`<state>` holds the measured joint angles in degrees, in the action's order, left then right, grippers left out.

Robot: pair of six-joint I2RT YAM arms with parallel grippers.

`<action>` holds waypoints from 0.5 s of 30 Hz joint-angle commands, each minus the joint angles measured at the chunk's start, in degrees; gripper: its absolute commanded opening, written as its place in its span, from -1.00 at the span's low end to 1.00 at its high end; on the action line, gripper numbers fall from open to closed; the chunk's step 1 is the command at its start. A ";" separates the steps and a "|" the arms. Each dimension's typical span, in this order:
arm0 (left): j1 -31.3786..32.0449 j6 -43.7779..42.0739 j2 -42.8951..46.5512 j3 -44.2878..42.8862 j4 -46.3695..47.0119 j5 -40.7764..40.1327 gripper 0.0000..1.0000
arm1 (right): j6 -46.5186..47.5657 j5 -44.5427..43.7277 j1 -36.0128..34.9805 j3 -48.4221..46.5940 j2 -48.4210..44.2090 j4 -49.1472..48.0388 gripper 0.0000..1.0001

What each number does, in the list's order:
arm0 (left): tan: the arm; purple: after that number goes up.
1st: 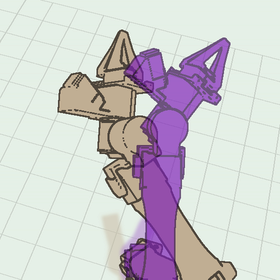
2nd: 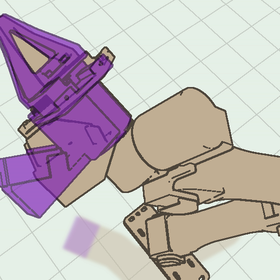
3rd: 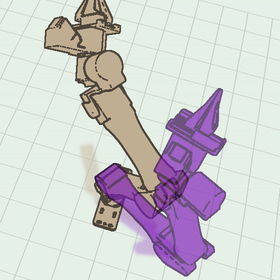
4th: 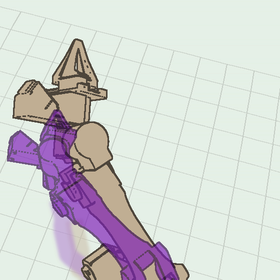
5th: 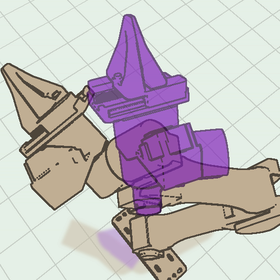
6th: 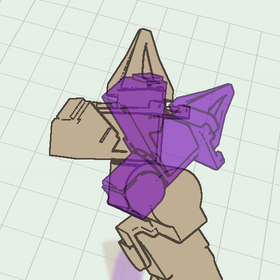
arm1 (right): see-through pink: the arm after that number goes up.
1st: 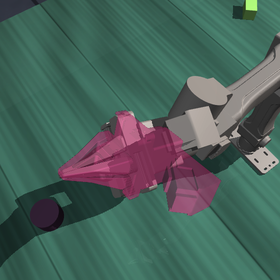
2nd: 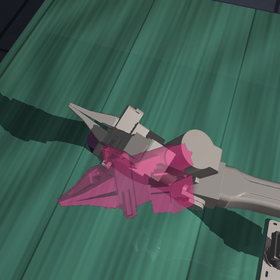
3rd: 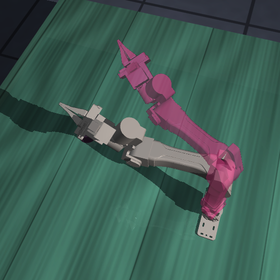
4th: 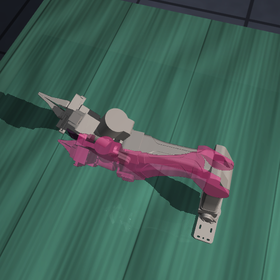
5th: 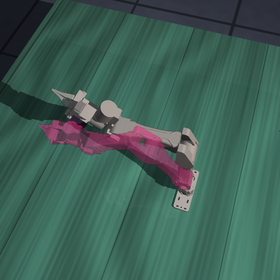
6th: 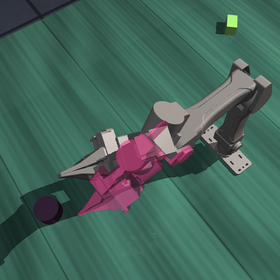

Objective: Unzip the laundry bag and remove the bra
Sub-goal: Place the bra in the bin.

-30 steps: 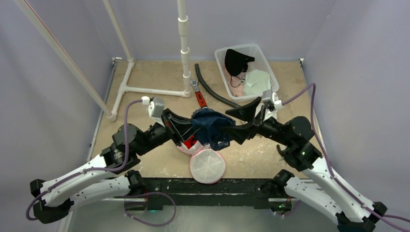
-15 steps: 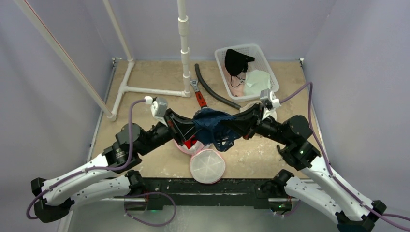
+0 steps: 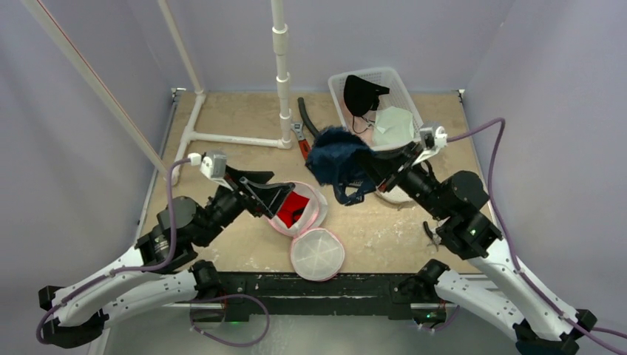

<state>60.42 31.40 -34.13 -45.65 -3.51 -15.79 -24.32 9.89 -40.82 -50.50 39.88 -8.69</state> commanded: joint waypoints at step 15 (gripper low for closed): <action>-0.18 18.85 16.20 13.30 -13.48 -27.19 0.47 | -6.71 -26.65 18.21 -23.85 33.25 2.38 -1.00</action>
<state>60.42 42.98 -18.57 -35.03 -13.91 -39.33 -27.22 -20.75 -28.01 -69.45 67.09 -5.15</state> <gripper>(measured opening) 0.743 0.045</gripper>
